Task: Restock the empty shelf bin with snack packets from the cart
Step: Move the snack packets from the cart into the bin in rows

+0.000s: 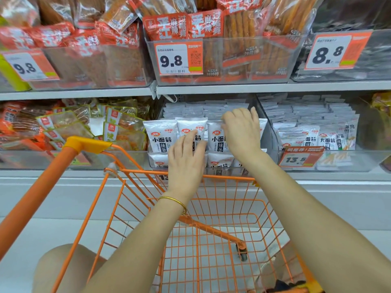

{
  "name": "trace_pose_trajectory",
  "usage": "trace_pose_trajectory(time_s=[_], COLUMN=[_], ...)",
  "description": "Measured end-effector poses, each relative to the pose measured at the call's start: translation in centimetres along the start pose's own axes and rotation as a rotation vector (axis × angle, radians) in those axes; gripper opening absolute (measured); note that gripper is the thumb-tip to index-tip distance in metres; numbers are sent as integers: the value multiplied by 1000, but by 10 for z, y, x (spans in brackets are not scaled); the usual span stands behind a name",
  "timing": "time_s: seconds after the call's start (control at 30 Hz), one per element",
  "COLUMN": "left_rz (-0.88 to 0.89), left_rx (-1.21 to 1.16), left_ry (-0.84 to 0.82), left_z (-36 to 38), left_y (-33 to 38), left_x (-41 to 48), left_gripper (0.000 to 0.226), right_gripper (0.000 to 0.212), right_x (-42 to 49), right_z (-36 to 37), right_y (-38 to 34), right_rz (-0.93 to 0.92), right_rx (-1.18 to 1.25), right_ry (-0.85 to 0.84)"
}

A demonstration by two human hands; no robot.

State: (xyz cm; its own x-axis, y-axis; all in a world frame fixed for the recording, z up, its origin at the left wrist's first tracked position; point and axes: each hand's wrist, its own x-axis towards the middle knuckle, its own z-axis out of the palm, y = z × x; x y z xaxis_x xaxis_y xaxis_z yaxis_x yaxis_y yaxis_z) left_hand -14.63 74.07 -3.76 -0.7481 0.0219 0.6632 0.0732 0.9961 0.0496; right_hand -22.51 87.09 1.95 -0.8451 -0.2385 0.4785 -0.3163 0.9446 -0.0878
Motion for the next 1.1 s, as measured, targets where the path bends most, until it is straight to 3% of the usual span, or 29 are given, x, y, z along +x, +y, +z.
trace_pose_trajectory(time_s=[0.23, 0.43, 0.57, 0.63, 0.77, 0.97, 1.1], left_rz=[-18, -21, -18, -10, -3, -20, -10], left_rx=[-12, 27, 72, 87, 97, 200, 233], left_ry=[71, 138, 133, 130, 110, 43, 38], left_z=[-1, -5, -6, -5, -4, 1, 3], left_y=[-4, -20, -27, -28, -32, -38, -39], left_x=[-9, -26, -29, -28, -30, -31, -30], left_gripper=[35, 13, 9, 10, 9, 12, 13], right_gripper=[25, 25, 17, 19, 8, 10, 13], right_x=[-5, -41, -74, -81, -83, -78, -80], right_z=[2, -12, 2, 9, 13, 15, 21], right_y=[5, 15, 15, 11, 9, 4, 6], right_rz=[-47, -98, -160, -133, -65, -11, -1], right_rx=[6, 71, 46, -16, -177, -262, -228], right_ry=[93, 470, 223, 42, -149, -269, -247])
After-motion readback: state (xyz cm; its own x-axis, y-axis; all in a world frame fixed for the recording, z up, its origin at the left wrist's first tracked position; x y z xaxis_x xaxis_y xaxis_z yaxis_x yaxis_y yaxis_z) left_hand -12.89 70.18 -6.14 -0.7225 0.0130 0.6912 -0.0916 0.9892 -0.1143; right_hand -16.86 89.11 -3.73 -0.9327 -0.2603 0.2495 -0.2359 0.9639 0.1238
